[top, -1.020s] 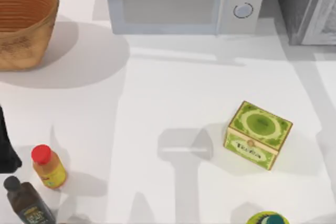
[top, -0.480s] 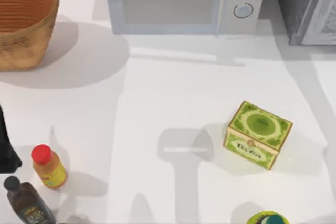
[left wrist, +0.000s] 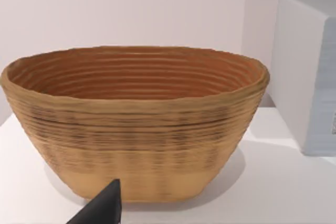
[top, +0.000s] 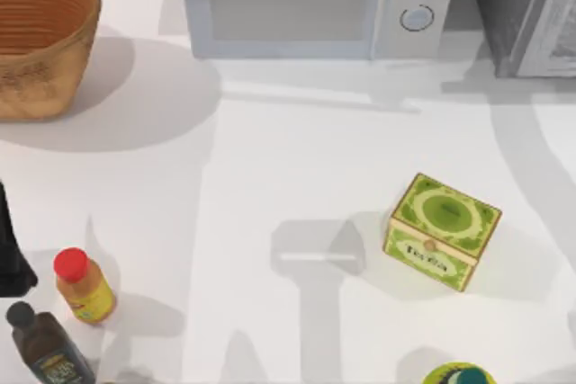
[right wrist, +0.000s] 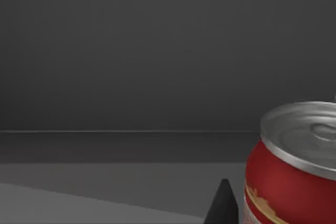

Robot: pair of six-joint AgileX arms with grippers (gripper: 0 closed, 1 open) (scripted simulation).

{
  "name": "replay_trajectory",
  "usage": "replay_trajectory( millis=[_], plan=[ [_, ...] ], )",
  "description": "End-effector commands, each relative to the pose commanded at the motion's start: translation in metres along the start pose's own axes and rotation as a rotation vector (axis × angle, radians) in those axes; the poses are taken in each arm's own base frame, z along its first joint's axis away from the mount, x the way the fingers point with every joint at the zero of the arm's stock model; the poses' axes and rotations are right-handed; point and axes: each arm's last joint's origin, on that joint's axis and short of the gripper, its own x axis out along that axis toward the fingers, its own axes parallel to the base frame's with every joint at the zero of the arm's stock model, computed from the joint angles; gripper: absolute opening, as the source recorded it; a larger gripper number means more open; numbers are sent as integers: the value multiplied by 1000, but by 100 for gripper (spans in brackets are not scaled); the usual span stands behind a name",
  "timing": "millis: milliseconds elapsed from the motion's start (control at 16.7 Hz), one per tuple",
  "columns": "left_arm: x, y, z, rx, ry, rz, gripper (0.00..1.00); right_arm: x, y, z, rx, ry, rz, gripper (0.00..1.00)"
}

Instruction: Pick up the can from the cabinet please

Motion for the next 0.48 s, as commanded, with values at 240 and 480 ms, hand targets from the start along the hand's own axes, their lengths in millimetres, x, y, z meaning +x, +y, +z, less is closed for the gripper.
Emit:
replay_trajectory(
  millis=[240,480],
  plan=[
    [0,0,0,0,0,0,100,0,-1,1,2,-4,-2,0],
    [0,0,0,0,0,0,100,-9,-5,-4,7,-18,0,0]
  ],
)
